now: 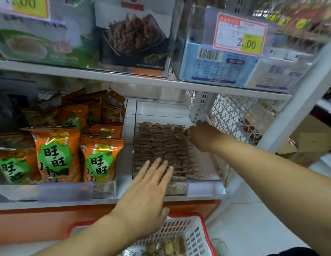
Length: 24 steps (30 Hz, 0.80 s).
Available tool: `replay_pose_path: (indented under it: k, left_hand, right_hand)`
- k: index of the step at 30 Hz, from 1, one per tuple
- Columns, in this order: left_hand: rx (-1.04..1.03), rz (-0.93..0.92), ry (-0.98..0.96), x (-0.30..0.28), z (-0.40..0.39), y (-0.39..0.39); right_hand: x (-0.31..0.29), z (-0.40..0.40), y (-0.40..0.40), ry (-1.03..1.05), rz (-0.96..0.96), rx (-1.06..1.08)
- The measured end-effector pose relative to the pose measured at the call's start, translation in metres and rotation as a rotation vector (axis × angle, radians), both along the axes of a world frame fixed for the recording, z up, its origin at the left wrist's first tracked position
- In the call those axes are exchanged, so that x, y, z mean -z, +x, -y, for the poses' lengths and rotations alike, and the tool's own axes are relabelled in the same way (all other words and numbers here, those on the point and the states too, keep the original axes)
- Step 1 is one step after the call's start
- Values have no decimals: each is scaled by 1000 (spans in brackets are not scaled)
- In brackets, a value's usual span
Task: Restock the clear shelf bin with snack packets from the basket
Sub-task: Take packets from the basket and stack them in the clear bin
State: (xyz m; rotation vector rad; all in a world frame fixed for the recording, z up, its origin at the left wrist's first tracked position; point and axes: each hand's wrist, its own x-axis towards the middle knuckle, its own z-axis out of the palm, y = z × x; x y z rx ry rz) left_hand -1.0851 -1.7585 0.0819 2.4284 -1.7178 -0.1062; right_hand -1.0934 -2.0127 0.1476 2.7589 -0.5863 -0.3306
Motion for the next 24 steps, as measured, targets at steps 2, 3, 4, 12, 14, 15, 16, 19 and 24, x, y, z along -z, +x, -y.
replay_pose_path:
  k: [2, 3, 4, 12, 14, 15, 16, 19, 24]
  left_hand:
    - [1, 5, 23, 3, 1, 1]
    - [-1, -3, 22, 3, 1, 2]
    - [-5, -9, 25, 3, 1, 3]
    - [12, -37, 33, 0, 2, 2]
    - [17, -45, 32, -1, 2, 3]
    - [20, -48, 34, -1, 2, 3]
    - [24, -52, 37, -2, 2, 3]
    - [23, -56, 32, -2, 3, 3]
    - [21, -45, 12, 0, 3, 1]
  right_hand:
    - [6, 6, 9, -162, -73, -60]
    - [10, 8, 11, -220, -102, -80]
    - [14, 12, 14, -242, -124, -84]
    - [49, 41, 38, -367, -306, -104]
    - [49, 50, 51, -329, -319, -116]
    - [48, 55, 57, -319, -334, -116]
    - [48, 60, 62, -311, -345, -114]
    - [49, 68, 71, -311, -368, -95]
    - [47, 71, 80, -307, -403, -53]
